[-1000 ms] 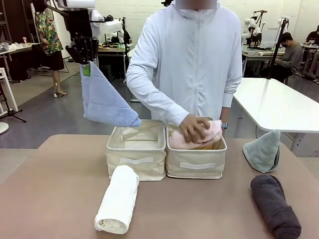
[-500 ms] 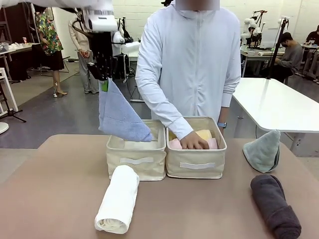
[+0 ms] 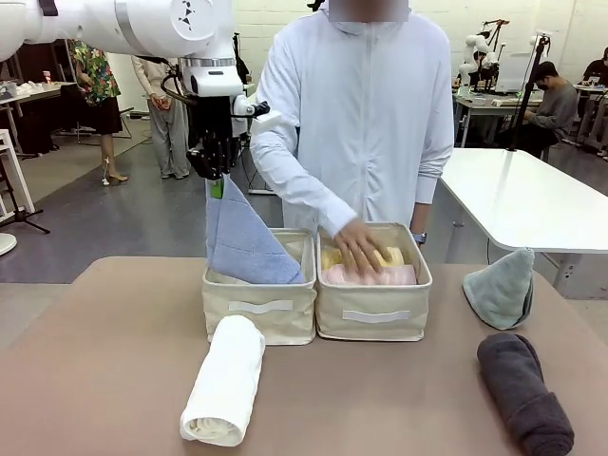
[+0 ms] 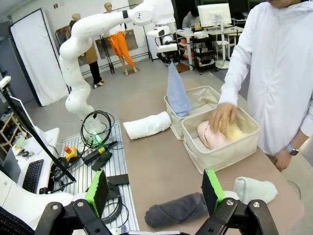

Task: Sort the towels based on their folding style.
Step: Pick up one triangle-folded towel and place it in the left Fabric basket.

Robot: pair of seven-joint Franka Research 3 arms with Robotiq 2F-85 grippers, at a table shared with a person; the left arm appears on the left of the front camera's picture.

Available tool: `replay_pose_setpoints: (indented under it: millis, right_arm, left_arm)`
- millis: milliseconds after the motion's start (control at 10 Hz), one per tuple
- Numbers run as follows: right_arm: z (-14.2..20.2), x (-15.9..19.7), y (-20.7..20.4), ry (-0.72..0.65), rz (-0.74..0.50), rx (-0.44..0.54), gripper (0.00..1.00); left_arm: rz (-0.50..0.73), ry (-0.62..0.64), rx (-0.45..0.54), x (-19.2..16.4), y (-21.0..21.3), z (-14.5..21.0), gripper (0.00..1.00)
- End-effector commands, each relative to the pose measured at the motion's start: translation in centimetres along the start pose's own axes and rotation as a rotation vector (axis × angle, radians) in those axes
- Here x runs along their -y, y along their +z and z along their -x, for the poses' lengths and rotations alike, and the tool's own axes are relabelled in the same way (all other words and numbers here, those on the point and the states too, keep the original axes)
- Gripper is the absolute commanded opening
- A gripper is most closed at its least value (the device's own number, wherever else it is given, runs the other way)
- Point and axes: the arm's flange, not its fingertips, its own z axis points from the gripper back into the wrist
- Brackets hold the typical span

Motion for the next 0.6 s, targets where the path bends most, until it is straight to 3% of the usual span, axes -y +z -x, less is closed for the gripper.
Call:
replay_pose_setpoints:
  millis: [0, 500]
  right_arm:
    - [0.2, 0.0, 0.2, 0.013, -0.007, -0.002, 1.00]
    - [0.2, 0.0, 0.2, 0.013, -0.007, -0.002, 1.00]
  left_arm:
    - [-0.012, 0.043, -0.003, 0.2, -1.7, 0.0, 0.14]
    - [0.030, 0.044, -0.032, 0.5, -5.1, -0.7, 0.14]
